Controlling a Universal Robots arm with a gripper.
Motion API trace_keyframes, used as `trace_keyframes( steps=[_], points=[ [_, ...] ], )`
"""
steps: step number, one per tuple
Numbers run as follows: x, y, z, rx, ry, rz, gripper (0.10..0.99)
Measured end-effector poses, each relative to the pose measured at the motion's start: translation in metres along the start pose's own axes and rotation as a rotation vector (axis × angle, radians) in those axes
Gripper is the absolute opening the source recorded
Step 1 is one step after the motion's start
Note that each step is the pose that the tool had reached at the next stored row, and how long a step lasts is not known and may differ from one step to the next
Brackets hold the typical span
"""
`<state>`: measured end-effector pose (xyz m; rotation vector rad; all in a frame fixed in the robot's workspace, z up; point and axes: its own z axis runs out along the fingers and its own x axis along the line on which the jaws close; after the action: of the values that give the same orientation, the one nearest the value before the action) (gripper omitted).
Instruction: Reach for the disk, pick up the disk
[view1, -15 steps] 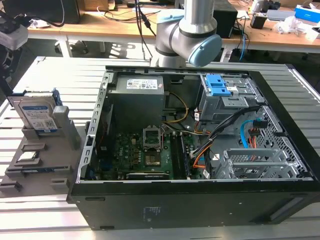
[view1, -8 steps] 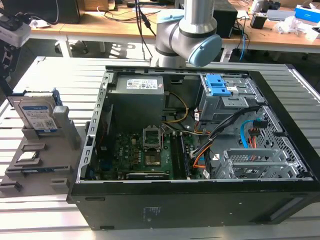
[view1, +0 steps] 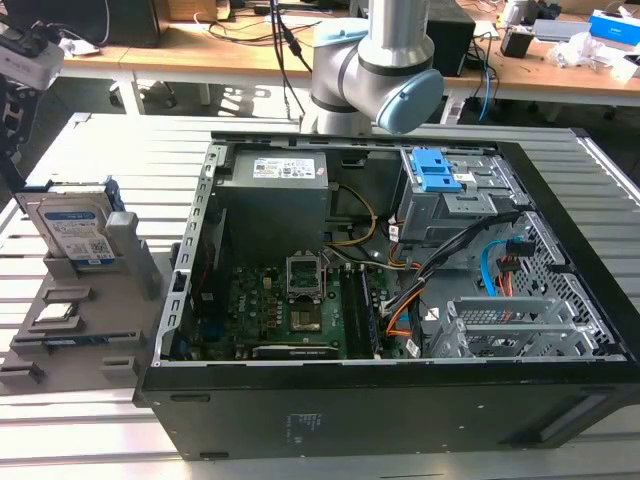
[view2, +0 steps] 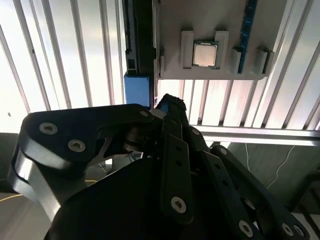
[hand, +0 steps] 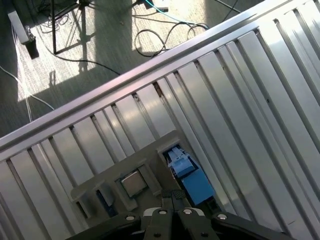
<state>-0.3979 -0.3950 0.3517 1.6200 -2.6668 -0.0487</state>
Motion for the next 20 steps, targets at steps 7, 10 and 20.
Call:
trace_keyframes(
  steps=[7,10,20],
  points=[
    [0.0000,0.0000,0.0000,0.000,0.0022,-0.059,0.106],
    [0.0000,0.0000,0.0000,0.000,0.0030,-0.081,0.106],
    [0.0000,0.0000,0.0000,0.000,0.0084,-0.224,0.106]
  ],
)
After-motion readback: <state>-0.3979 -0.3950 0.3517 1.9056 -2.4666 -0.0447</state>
